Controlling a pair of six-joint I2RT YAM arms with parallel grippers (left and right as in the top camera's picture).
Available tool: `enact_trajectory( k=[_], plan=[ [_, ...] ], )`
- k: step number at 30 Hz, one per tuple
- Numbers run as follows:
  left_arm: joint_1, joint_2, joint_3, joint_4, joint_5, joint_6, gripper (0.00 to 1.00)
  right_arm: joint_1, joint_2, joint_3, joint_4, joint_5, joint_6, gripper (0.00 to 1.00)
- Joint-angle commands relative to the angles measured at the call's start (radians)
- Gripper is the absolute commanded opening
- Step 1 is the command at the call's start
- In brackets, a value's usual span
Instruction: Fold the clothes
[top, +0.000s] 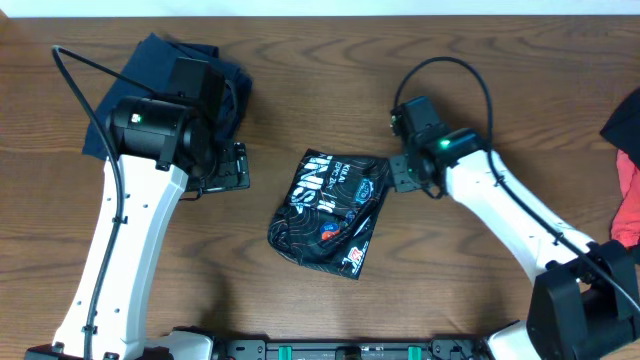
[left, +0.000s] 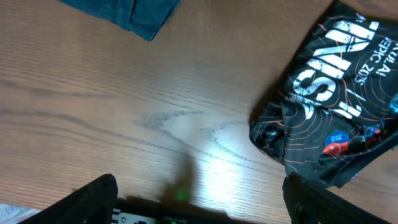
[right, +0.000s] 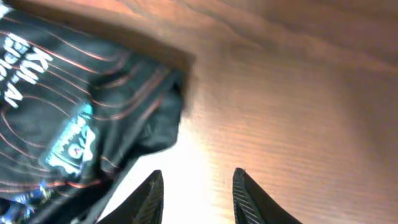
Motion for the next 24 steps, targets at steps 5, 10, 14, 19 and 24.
enact_trajectory(
  k=[5, 10, 14, 19, 24],
  plan=[
    [0.003, -0.009, 0.014, -0.001, -0.006, 0.021, 0.87, 0.008, -0.003, 0.003, -0.111, -0.512, -0.154, 0.44],
    [0.003, -0.009, 0.014, 0.005, -0.006, 0.025, 0.88, 0.129, -0.003, 0.000, -0.204, -0.534, -0.130, 0.51],
    [0.003, -0.009, 0.014, 0.021, -0.005, 0.051, 0.88, 0.240, -0.003, 0.000, -0.184, -0.462, 0.051, 0.59],
    [0.003, -0.009, 0.014, 0.023, -0.005, 0.051, 0.88, 0.323, 0.010, -0.004, -0.130, -0.362, 0.211, 0.77],
    [0.003, -0.009, 0.014, 0.023, -0.005, 0.051, 0.87, 0.361, 0.090, -0.006, -0.117, -0.360, 0.264, 0.78]
  ],
)
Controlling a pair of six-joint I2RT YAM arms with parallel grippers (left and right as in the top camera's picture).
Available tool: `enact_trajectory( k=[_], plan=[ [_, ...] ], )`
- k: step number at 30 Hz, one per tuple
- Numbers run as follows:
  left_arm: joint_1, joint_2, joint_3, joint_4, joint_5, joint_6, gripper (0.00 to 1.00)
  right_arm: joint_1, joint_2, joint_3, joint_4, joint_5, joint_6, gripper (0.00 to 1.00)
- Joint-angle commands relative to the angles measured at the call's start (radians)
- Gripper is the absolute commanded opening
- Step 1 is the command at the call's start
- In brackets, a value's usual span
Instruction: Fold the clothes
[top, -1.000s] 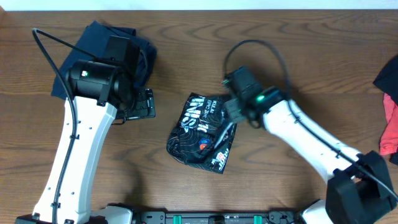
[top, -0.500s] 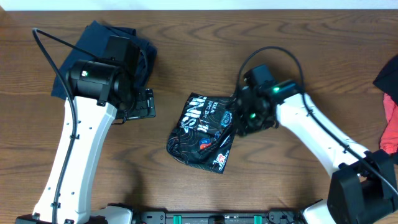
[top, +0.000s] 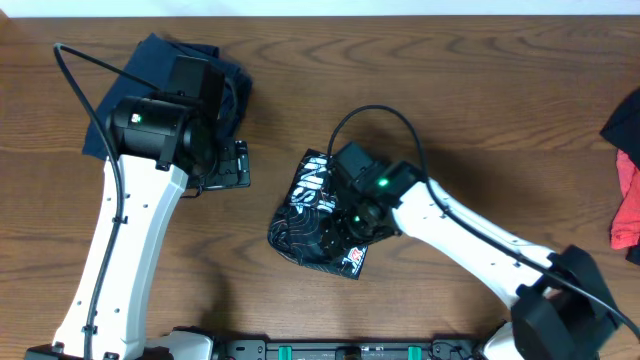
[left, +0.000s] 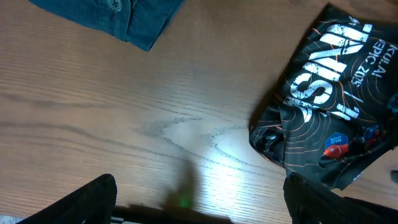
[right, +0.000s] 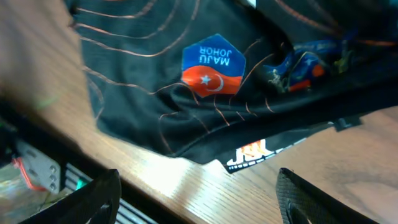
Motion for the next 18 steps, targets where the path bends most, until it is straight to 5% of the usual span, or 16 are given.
enact_trajectory(
  k=[1, 5, 6, 8, 10, 18],
  plan=[
    [0.003, -0.009, 0.014, -0.001, -0.005, 0.010, 0.88, 0.025, 0.082, -0.006, 0.005, 0.014, 0.099, 0.78],
    [0.003, -0.009, 0.014, -0.002, -0.005, 0.010, 0.87, 0.035, 0.162, -0.006, 0.044, -0.095, 0.105, 0.70],
    [0.003, -0.009, 0.014, -0.002, -0.005, 0.010, 0.87, 0.035, 0.174, -0.006, 0.052, -0.115, 0.105, 0.59],
    [0.003, -0.009, 0.014, -0.003, -0.005, 0.010, 0.87, 0.036, 0.182, -0.006, 0.051, -0.125, 0.104, 0.18],
    [0.003, -0.009, 0.014, -0.002, -0.005, 0.011, 0.87, 0.030, 0.170, -0.005, 0.045, -0.117, 0.077, 0.01],
    [0.003, -0.009, 0.014, -0.003, -0.006, 0.021, 0.87, -0.061, 0.037, -0.005, -0.124, 0.224, 0.058, 0.01]
  ],
)
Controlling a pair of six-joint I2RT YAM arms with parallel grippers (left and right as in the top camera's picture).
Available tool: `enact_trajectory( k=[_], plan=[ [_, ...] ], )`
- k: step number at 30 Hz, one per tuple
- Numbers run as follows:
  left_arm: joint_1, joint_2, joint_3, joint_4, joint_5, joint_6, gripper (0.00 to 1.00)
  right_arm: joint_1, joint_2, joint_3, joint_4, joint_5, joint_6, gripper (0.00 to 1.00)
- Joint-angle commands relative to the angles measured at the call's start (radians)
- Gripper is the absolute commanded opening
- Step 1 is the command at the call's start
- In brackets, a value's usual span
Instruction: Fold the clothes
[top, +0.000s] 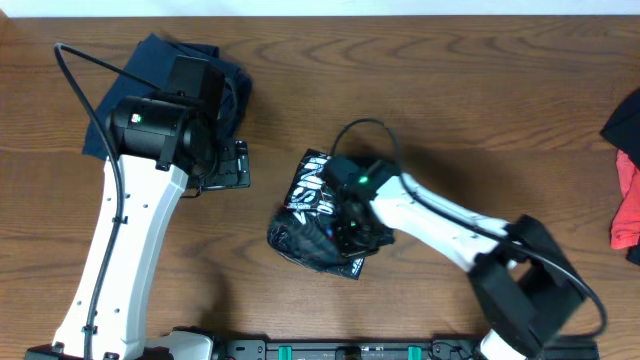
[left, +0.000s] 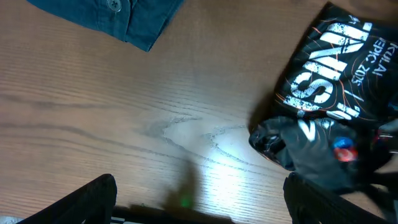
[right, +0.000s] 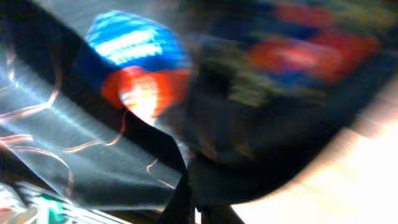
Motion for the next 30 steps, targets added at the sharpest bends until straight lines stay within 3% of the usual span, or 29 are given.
enact_trajectory(
  k=[1, 7, 9, 10, 15, 21, 23, 26, 30],
  plan=[
    [0.003, -0.009, 0.013, -0.002, -0.005, 0.017, 0.88, -0.055, -0.098, -0.001, -0.056, 0.223, -0.013, 0.01],
    [0.003, -0.009, 0.004, -0.003, -0.005, 0.017, 0.88, -0.098, -0.131, -0.002, -0.097, 0.309, -0.024, 0.05],
    [0.003, -0.009, -0.002, -0.003, -0.005, 0.017, 0.88, -0.098, -0.131, -0.002, -0.097, 0.305, -0.024, 0.38],
    [0.003, -0.009, -0.006, -0.003, -0.005, 0.016, 0.88, -0.098, -0.131, -0.002, -0.098, 0.312, -0.029, 0.50],
    [0.003, -0.009, -0.043, -0.007, -0.002, 0.016, 0.88, -0.129, -0.132, -0.002, -0.150, 0.386, 0.022, 0.50],
    [0.002, -0.009, -0.137, 0.032, 0.162, 0.017, 0.88, -0.190, -0.131, -0.002, -0.024, 0.206, -0.078, 0.48],
    [-0.005, -0.009, -0.207, 0.083, 0.245, 0.017, 0.88, -0.194, -0.131, -0.007, 0.061, 0.149, -0.093, 0.49],
    [-0.032, -0.009, -0.341, 0.192, 0.391, 0.029, 0.88, -0.193, -0.125, -0.031, 0.183, 0.121, -0.095, 0.62],
    [-0.087, -0.009, -0.530, 0.355, 0.505, 0.031, 0.88, -0.195, -0.091, -0.062, 0.228, 0.133, -0.063, 0.61]
  ],
)
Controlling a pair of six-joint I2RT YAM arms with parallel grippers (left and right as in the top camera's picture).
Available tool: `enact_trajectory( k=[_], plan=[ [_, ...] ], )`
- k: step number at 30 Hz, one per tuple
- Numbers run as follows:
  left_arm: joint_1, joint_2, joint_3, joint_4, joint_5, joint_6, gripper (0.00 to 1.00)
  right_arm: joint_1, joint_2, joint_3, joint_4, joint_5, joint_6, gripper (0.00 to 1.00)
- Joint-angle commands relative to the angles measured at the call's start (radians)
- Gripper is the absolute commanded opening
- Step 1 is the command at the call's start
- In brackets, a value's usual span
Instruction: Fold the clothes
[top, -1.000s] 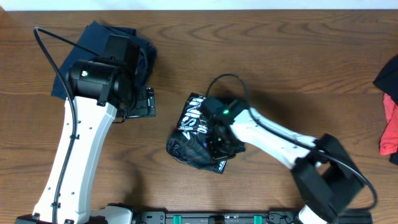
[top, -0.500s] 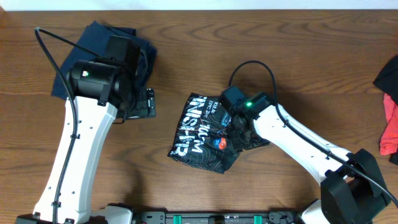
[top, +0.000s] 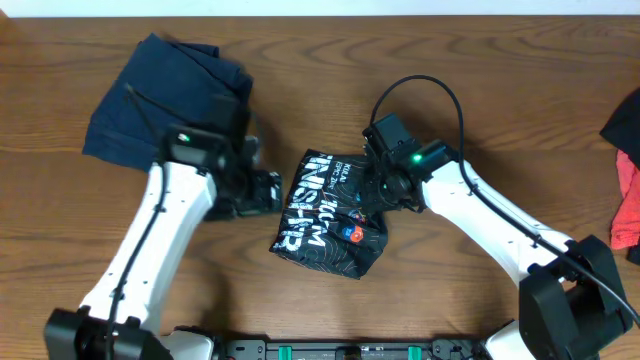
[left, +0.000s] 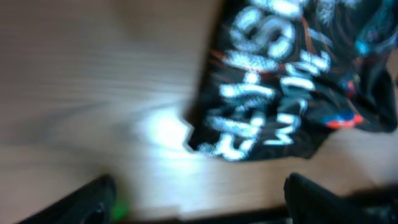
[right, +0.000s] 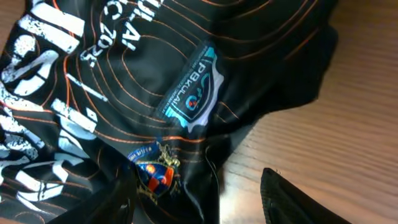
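A black shirt (top: 328, 215) with white lettering and orange lines lies folded small at the table's middle. It shows blurred in the left wrist view (left: 286, 81) and sharp in the right wrist view (right: 155, 93). My left gripper (top: 264, 192) sits just left of the shirt's left edge, open over bare wood (left: 199, 208). Over the shirt's upper right part stands my right gripper (top: 385, 192), open (right: 205, 202), with a fold of black cloth lying between its fingers (right: 298, 199).
A folded navy garment (top: 165, 90) lies at the back left, behind the left arm. Red and black clothes (top: 625, 180) are heaped at the table's right edge. Bare wood (top: 500, 90) stretches across the back right.
My right gripper was shut on cloth at the shirt's lower part; now it stands open at the upper right. The shirt's lettered face reaches lower left. My left gripper has moved right, up to the shirt.
My right gripper was first nearly shut at the shirt's right edge, then open over its lower middle, then shut on cloth there. Now it is open at the upper right. The left arm stayed beside the navy garment until now.
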Motion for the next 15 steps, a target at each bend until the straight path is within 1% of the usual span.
enact_trajectory(
  k=[1, 3, 5, 6, 8, 9, 10, 11, 12, 14, 15],
  plan=[
    [-0.046, -0.008, -0.140, 0.075, 0.173, 0.020, 0.88, -0.008, 0.040, -0.037, 0.003, -0.017, 0.016, 0.61],
    [-0.068, -0.008, -0.218, 0.128, 0.223, 0.020, 0.88, -0.017, 0.060, -0.048, 0.006, -0.003, 0.031, 0.58],
    [-0.090, -0.008, -0.291, 0.182, 0.244, 0.020, 0.87, -0.027, 0.079, -0.056, 0.025, 0.011, 0.036, 0.50],
    [-0.100, -0.008, -0.327, 0.209, 0.243, 0.021, 0.85, -0.032, 0.086, -0.061, 0.038, 0.011, 0.036, 0.43],
    [-0.114, -0.008, -0.393, 0.258, 0.243, 0.021, 0.77, -0.040, 0.098, -0.068, 0.063, 0.011, 0.044, 0.22],
    [-0.117, -0.008, -0.423, 0.275, 0.243, 0.021, 0.72, -0.045, 0.102, -0.069, 0.074, 0.011, 0.049, 0.15],
    [-0.119, -0.008, -0.451, 0.293, 0.240, 0.021, 0.64, -0.049, 0.103, -0.070, 0.080, 0.018, 0.053, 0.11],
    [-0.118, -0.008, -0.481, 0.303, 0.235, 0.021, 0.55, -0.055, 0.103, -0.070, 0.090, 0.033, 0.063, 0.05],
    [-0.118, -0.008, -0.502, 0.309, 0.232, 0.021, 0.44, -0.062, 0.103, -0.069, 0.103, 0.048, 0.066, 0.01],
    [-0.118, -0.008, -0.532, 0.313, 0.207, 0.021, 0.25, -0.086, 0.100, -0.069, 0.130, 0.080, 0.066, 0.01],
    [-0.118, -0.008, -0.538, 0.312, 0.203, 0.021, 0.19, -0.101, 0.100, -0.068, 0.136, 0.096, 0.066, 0.01]
  ],
)
